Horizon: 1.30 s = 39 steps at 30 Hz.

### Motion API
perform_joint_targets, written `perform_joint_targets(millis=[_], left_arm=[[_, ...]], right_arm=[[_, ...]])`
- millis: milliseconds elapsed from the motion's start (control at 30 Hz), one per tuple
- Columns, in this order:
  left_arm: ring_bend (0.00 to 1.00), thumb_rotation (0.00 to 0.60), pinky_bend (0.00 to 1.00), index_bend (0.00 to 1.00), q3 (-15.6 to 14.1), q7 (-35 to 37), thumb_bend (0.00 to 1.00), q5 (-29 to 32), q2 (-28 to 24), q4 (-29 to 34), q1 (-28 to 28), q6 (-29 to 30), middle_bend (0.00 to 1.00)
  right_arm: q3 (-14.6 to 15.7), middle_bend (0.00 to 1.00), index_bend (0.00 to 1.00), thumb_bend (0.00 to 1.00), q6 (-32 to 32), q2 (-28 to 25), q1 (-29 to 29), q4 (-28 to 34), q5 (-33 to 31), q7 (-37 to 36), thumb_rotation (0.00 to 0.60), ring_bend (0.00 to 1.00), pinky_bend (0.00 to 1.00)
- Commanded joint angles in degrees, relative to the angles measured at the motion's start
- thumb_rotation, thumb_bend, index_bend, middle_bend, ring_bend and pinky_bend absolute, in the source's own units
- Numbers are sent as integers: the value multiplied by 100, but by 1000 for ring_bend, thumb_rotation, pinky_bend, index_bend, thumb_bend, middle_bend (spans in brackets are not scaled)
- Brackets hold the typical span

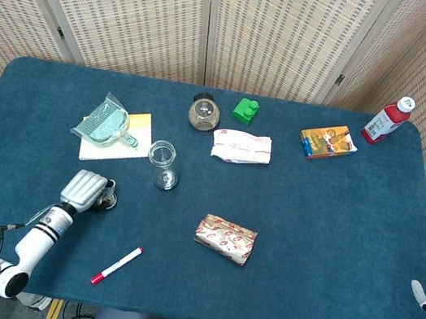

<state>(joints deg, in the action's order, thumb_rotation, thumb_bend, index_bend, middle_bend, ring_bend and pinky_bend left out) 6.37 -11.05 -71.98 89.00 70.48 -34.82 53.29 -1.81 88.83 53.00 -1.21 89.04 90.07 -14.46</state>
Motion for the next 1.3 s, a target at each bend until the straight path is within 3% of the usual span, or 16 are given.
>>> perform_joint_targets(millis=[33,333,900,1300], left_arm=[[949,600,1000,625,-1,1,548,-29,-61,80,10,54,1000],[955,600,1000,633,108,8,548,-121,-439,600,70,398,1000],[955,600,1000,633,784,-385,547,-205,-1852,2590,-48,1074,1000],[955,600,1000,629,1185,-664,546,113,-1861,2753,-567,892,1000]], right_arm=[[-1,193,20,305,8,-2,3,8,6,5,600,79,235],[0,194,20,304,63,-27,29,41,32,18,600,79,235],[-16,194,20,305,96,-24,12,77,95,37,600,79,235],[-17,194,20,304,158,-58,38,91,116,31,600,79,235]])
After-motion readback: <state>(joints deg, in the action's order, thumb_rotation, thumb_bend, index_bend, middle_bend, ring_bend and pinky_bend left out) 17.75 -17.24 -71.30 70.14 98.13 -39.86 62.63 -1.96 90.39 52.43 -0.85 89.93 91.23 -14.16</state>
